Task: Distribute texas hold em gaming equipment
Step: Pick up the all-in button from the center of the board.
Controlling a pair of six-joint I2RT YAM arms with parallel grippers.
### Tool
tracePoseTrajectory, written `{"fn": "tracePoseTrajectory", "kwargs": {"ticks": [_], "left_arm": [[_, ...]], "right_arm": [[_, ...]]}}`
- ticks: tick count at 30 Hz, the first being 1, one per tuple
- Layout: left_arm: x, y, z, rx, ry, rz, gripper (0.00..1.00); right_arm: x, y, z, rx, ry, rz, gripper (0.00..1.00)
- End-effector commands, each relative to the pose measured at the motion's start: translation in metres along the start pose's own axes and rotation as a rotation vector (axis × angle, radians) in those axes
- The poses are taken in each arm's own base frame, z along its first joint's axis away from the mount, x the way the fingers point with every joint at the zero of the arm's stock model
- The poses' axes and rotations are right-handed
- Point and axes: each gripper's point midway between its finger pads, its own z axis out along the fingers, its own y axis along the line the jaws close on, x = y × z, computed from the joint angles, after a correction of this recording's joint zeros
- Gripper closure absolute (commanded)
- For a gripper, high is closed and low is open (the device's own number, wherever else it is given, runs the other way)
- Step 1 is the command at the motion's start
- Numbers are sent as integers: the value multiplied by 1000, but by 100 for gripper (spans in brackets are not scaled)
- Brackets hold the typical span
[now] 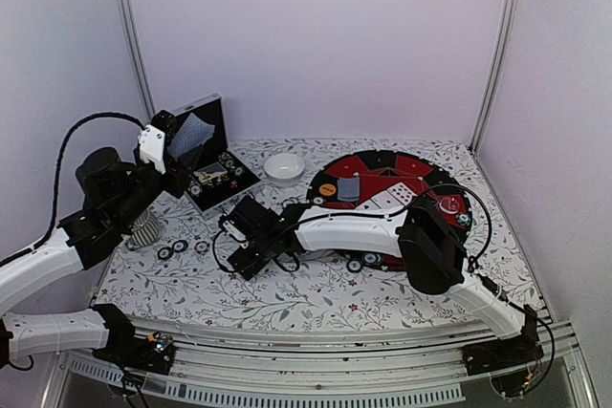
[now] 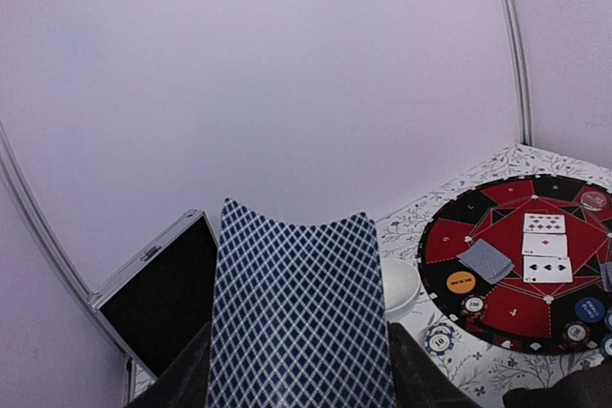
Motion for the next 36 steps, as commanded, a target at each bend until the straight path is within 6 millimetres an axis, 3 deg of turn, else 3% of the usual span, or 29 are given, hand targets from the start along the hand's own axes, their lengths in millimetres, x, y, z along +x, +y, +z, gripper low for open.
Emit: {"fn": "tracePoseTrajectory", "kwargs": {"ticks": [1,15,27,31,36], "left_arm": [[-17,9,0,-18,-40,-15,49],[-18,8,0,-15,-44,-15,49],[-18,7,-1,-8,-46,-16,49],[-19,7,-1,-5,-48,-16,49],[-19,7,-1,-6,-49,-17,49]], "right_arm": [[70,-22,39,67,195,31,21],[62,-21,33,60,170,30,41],[-9,-22,-36,52,-33,60,46],[-23,-31,-59,51,-82,82,46],[-36,-56,-100,62,-147,139,47]]}}
